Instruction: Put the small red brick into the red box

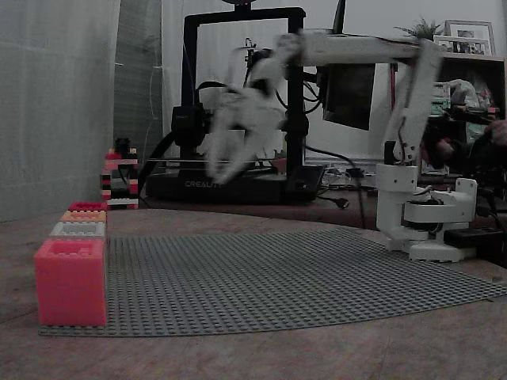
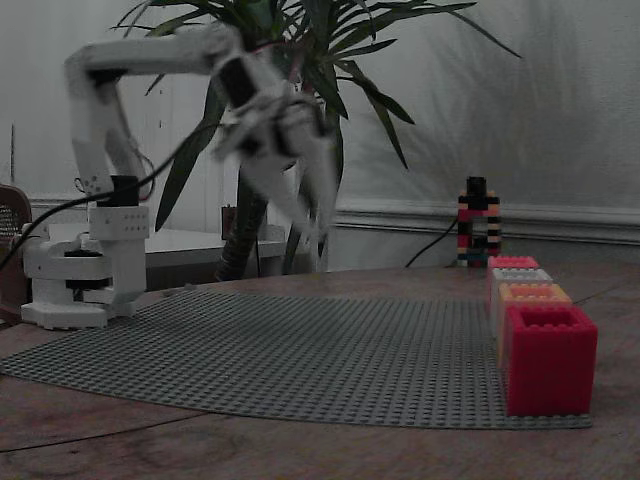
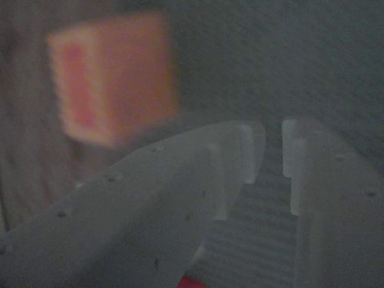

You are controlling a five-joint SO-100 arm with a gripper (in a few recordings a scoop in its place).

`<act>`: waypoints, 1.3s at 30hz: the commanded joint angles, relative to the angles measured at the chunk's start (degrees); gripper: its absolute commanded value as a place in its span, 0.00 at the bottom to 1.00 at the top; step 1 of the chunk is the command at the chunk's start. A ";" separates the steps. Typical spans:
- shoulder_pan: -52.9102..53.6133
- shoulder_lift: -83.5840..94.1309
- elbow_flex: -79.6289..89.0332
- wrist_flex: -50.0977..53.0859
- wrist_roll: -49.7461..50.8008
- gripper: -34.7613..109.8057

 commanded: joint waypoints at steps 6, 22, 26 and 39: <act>-4.13 39.20 30.85 2.99 2.90 0.24; -4.22 66.01 45.53 15.47 7.47 0.24; -4.57 66.27 45.35 16.79 8.35 0.24; -4.57 66.27 45.26 17.49 9.14 0.24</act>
